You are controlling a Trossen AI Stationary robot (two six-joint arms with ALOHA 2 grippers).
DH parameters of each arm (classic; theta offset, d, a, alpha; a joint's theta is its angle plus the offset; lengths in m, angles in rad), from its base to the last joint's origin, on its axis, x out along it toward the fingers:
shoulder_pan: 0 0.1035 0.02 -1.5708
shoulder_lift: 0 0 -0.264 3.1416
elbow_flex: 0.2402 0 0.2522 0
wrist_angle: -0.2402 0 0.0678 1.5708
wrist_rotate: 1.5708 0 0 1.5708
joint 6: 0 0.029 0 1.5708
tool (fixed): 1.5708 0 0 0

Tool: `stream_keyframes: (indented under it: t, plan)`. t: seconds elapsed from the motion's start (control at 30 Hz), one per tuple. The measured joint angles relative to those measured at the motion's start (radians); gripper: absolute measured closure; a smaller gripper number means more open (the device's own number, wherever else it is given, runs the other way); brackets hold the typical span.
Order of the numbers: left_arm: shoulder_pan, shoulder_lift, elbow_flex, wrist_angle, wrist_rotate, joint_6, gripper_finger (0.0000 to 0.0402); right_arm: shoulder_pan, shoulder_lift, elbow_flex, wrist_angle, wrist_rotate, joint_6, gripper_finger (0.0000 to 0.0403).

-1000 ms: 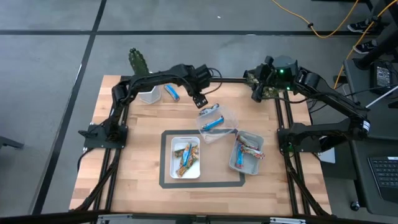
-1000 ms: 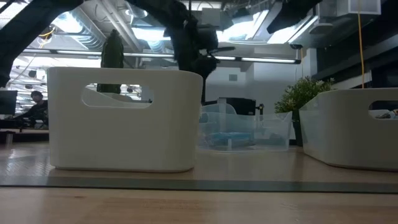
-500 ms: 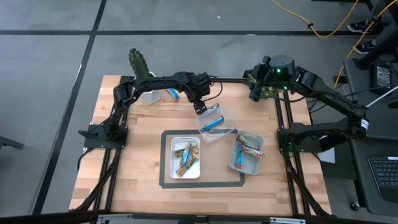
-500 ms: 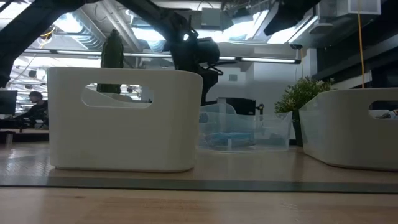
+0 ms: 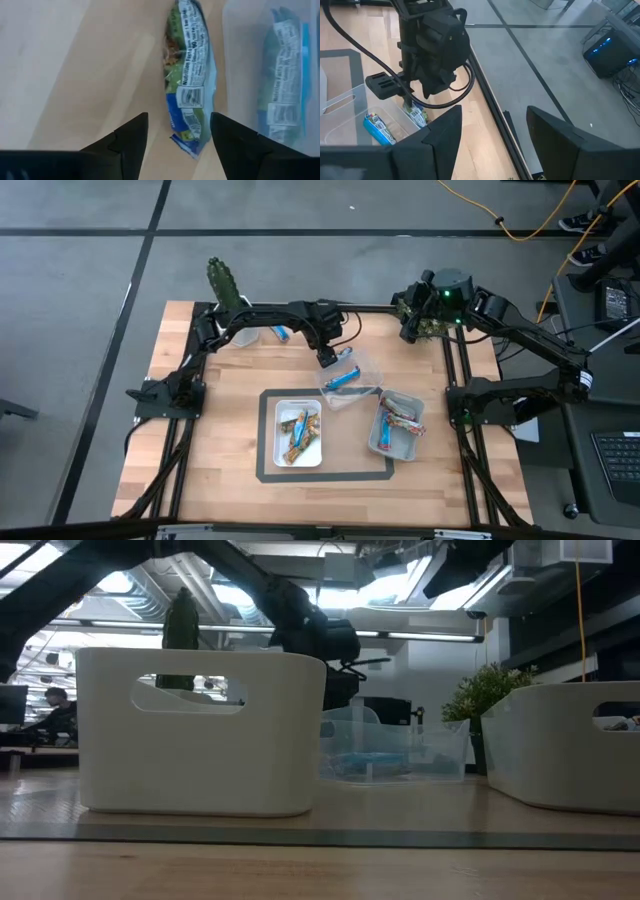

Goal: Pick and place Granola Bars by type
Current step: Put the blue granola bar into the transparent bin

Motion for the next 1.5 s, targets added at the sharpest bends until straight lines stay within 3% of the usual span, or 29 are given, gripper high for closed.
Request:
stream_keyframes:
  t: [0.4, 0.8, 1.03, 1.33, 1.5]
  plan:
    - [-0.005, 0.056, -0.001, 0.033, 0.034, -0.046, 0.0196, 0.0, 0.0, 0.0, -0.002, 0.0, -0.023, 0.0179]
    - [-0.008, 0.073, 0.002, 0.034, -0.093, -0.074, 0.0216, 0.0, 0.0, 0.0, -0.002, 0.0, -0.028, 0.0179]
    - [-0.004, 0.077, 0.001, 0.03, -0.14, -0.084, 0.0246, 0.0, 0.0, 0.0, -0.002, 0.0, -0.027, 0.0179]
    - [-0.011, 0.075, 0.001, 0.024, -0.035, -0.087, 0.0323, 0.0, 0.0, 0.0, -0.002, 0.0, -0.027, 0.0179]
    - [-0.013, 0.075, 0.05, -0.037, -0.034, -0.072, 0.0372, 0.0, 0.0, 0.0, -0.002, 0.0, -0.026, 0.0179]
